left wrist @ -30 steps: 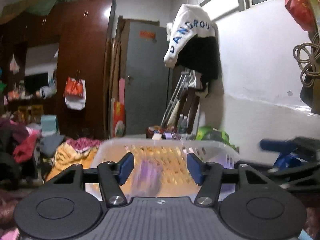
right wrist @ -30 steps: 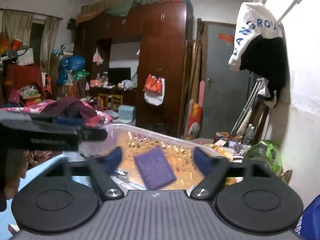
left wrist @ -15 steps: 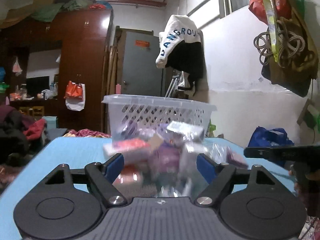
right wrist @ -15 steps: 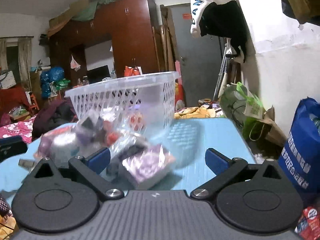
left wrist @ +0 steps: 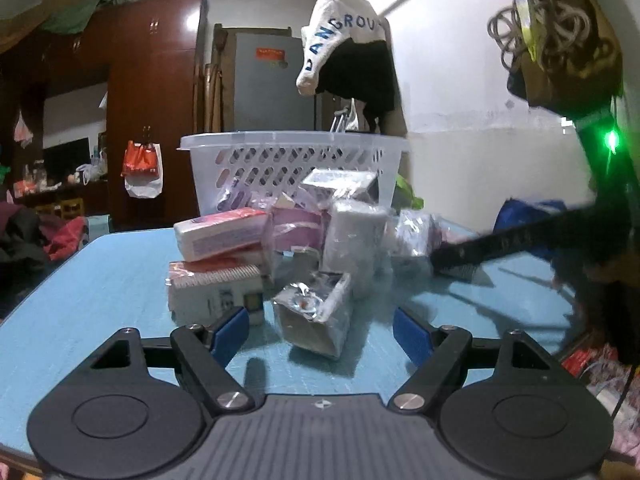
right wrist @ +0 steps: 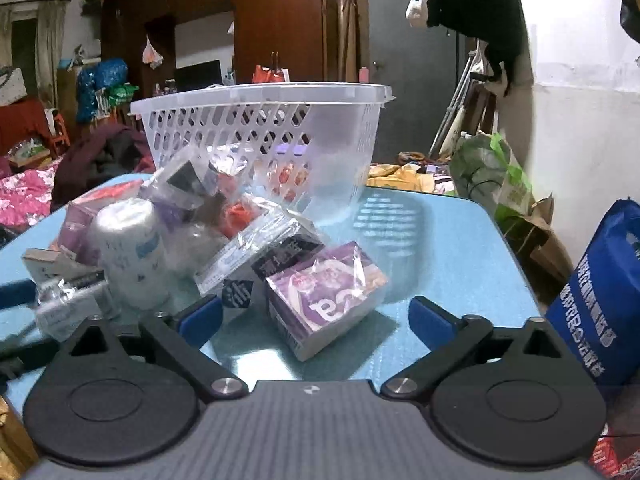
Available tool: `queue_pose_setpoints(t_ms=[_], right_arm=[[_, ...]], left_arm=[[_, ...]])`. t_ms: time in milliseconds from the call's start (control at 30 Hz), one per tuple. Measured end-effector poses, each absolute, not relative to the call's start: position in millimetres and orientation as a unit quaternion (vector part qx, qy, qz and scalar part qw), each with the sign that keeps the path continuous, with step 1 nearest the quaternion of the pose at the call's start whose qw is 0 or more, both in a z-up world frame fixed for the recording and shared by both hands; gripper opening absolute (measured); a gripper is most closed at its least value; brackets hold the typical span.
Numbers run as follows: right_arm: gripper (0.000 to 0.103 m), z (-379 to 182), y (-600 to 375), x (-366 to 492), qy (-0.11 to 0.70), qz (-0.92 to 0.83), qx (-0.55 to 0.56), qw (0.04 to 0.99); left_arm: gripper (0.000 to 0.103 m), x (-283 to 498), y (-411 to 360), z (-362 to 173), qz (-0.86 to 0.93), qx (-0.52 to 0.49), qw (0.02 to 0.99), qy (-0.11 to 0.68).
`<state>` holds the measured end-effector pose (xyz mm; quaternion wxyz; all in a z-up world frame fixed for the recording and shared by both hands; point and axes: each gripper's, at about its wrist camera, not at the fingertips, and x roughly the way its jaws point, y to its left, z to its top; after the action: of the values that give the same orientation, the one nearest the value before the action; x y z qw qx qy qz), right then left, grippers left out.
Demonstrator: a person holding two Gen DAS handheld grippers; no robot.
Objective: Organize objects
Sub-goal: 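Grasp the purple printed box with the right tool while the left grasps a wrapped silver item, then carry both held items over the white basket and release them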
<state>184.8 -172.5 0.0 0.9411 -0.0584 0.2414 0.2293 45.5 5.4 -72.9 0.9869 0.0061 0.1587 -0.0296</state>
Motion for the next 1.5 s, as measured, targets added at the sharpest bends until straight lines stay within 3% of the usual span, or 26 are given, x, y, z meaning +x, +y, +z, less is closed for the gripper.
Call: queue_pose_setpoints(t_ms=[67, 133, 333, 367, 400, 467, 867, 1500], right_arm=[[0.098, 1, -168, 186, 0.238, 0.228, -0.060, 0.942], [0.082, -3, -164, 189, 0.243, 0.230, -0.066, 0.940], [0.081, -5, -167, 192, 0.258, 0.231, -0.059, 0.936], [0.080, -4, -166, 192, 0.259, 0.231, -0.063, 0.936], [0.072, -4, -166, 190, 0.255, 0.230, -0.065, 0.937], [0.066, -5, -170, 188, 0.250, 0.230, -0.058, 0.939], [0.064, 2, -187, 171, 0.199, 0.244, -0.011, 0.949], [0.064, 1, -177, 120, 0.165, 0.301, -0.022, 0.939]], left_arm=[[0.083, 49, 4, -76, -0.030, 0.004, 0.986, 0.163], [0.083, 52, 3, -78, -0.033, 0.003, 0.985, 0.167], [0.083, 59, -5, -83, -0.033, 0.020, 0.986, 0.160], [0.079, 58, -7, -84, -0.035, 0.023, 0.987, 0.158], [0.074, 57, -8, -84, -0.037, 0.023, 0.987, 0.154], [0.046, 54, -9, -84, -0.036, 0.026, 0.988, 0.148], [0.046, 27, 0, -75, -0.045, 0.023, 0.994, 0.092], [0.046, 13, 14, -65, -0.041, 0.011, 0.996, 0.078]])
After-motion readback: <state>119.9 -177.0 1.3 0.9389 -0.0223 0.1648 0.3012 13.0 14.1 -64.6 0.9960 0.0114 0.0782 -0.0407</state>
